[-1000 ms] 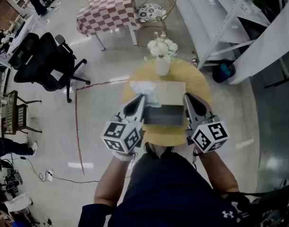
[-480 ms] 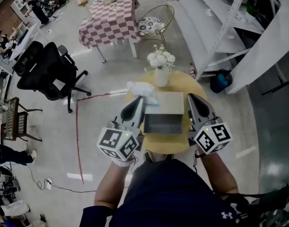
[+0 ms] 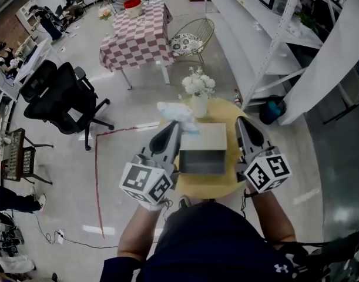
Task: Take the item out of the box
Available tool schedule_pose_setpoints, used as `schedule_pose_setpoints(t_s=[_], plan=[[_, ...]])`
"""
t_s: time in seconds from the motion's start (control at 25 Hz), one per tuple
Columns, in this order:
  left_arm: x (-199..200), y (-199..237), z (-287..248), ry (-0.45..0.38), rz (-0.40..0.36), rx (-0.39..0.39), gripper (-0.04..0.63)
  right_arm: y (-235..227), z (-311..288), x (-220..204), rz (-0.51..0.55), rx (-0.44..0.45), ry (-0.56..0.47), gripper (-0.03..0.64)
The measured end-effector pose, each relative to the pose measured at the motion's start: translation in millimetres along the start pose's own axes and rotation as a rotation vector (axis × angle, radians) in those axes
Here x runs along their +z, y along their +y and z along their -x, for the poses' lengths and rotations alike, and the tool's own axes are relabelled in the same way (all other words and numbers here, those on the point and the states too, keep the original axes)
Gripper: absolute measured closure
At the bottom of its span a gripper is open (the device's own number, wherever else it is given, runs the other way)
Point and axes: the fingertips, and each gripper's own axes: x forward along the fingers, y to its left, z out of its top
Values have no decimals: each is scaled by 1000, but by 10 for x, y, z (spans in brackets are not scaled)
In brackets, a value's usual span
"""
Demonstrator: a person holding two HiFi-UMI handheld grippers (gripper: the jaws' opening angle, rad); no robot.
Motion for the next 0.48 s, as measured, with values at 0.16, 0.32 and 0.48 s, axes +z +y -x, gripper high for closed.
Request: schedule_pose_setpoints(t_s=[0.16, 0.32, 0.48], plan=[[41, -29, -1, -14, 8, -12, 580, 40, 10, 52, 17, 11, -13, 604], [101, -22, -1, -24, 5, -12, 580, 34, -10, 125, 19, 16, -38, 604], [112, 23, 7, -23, 11, -9, 580, 42, -53, 114, 21, 20, -31, 604]])
